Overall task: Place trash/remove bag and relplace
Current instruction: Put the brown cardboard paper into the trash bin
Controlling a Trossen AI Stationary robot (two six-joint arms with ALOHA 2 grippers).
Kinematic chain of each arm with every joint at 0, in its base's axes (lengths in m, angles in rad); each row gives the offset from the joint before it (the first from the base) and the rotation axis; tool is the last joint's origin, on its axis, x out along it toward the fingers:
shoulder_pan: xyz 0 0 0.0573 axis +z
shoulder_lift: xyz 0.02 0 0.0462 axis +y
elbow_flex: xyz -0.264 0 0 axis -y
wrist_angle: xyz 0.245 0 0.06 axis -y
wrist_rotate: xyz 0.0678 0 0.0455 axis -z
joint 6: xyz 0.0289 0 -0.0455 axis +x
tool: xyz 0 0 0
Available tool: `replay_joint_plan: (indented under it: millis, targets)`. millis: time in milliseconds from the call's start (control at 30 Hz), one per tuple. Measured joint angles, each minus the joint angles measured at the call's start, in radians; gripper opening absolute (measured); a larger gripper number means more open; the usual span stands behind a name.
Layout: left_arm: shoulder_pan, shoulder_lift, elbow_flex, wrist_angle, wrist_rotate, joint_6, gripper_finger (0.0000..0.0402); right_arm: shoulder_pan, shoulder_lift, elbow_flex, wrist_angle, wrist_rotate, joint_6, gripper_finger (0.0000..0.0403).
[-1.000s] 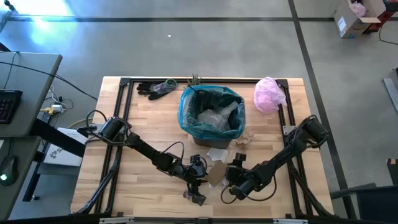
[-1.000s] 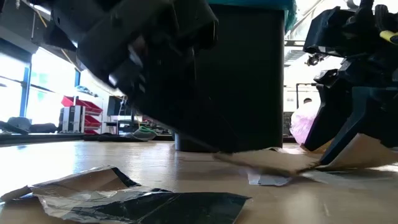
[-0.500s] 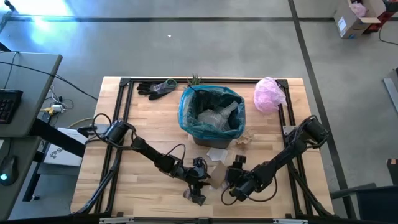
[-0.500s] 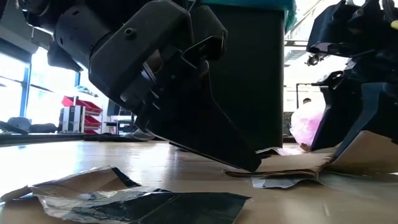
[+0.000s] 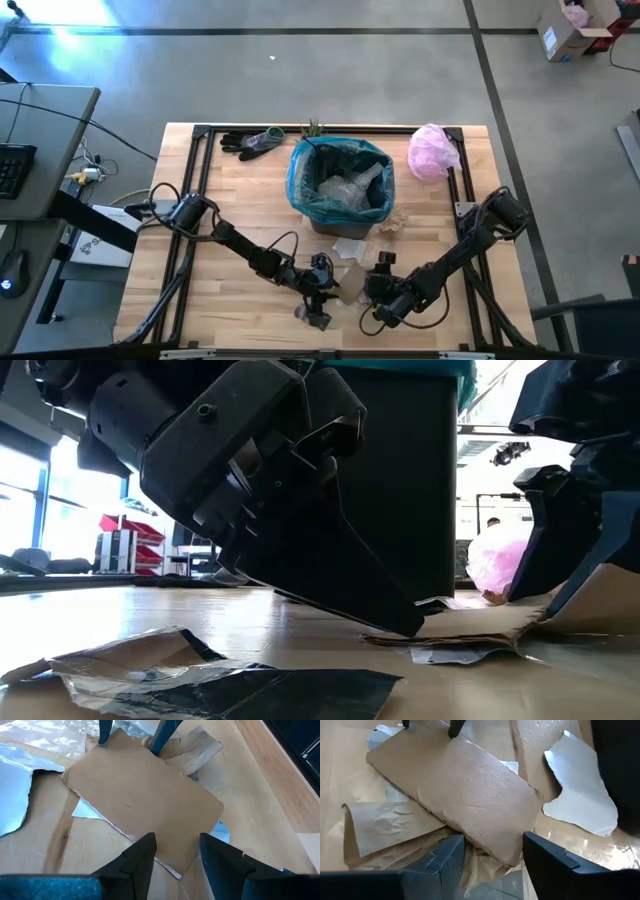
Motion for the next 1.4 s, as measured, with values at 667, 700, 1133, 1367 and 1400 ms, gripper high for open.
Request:
replay_joint_plan:
  millis: [667, 700, 1133, 1367, 1400]
  targets:
    - [0.006, 0.003, -0.004, 0.052, 0.004, 0.018, 0.0142, -0.007, 0.0, 0.0, 0.036, 0.072, 0.004, 0.003]
    - [0.006, 0.003, -0.005, 0.055, 0.004, 0.018, 0.0142, -0.007, 0.0, 0.0, 0.037, 0.074, 0.012, 0.0021]
    - [0.007, -0.096, -0.004, 0.044, 0.003, 0.036, 0.0142, 0.002, 0.0, 0.11, -0.078, 0.098, 0.0, 0.0001]
    - [-0.022, -0.289, -0.002, -0.013, -0.075, 0.147, 0.0142, 0.025, 0.0, 0.165, -0.136, 0.095, -0.004, 0.0001]
    - [-0.03, -0.321, -0.001, -0.04, -0.093, 0.164, 0.0142, 0.027, 0.0, 0.176, -0.144, 0.096, -0.004, 0.0001]
